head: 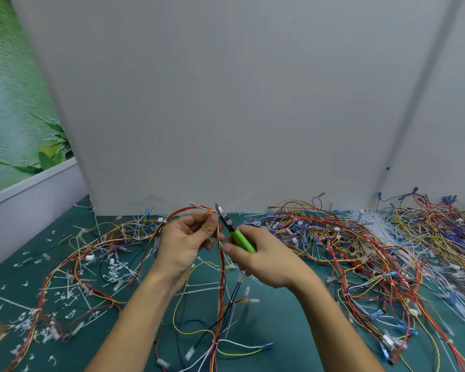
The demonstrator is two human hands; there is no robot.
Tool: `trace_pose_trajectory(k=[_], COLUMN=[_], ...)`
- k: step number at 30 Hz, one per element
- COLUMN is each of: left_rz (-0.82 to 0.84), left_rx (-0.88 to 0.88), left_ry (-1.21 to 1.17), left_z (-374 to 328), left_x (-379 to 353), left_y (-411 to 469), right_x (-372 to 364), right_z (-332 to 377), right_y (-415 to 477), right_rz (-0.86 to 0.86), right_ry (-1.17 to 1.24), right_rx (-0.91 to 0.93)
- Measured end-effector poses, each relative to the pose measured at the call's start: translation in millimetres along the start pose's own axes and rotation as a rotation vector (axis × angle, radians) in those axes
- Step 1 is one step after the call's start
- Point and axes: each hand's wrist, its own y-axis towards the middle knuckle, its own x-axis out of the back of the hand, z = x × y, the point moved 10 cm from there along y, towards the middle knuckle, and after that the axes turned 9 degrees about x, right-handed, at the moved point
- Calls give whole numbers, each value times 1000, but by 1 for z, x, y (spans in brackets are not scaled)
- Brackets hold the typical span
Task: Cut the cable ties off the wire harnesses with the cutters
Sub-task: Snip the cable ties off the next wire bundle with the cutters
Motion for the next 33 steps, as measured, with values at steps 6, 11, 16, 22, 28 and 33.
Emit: trace_pose_trajectory(k=[6,11,16,22,28,33], left_rz=[36,50,48,-8,-21,-11], left_rx=[105,155,134,62,41,32], left_ry=[-68,-109,-53,99,108,99], left_z=[9,15,14,10,10,10], left_x=[-1,-1,0,7,10,9], left_y=[2,3,4,6,7,8], right_x=[4,5,-3,-9,-4,-5], right_z=[0,-1,-5,-4,-3,-5], right_y=[1,1,0,-3,-1,2], right_rz=[-50,-56,16,74,-4,-49], right_ry=[-54,-45,-10,-20,-88,-56], right_rx=[12,3,-52,-98,-90,-102])
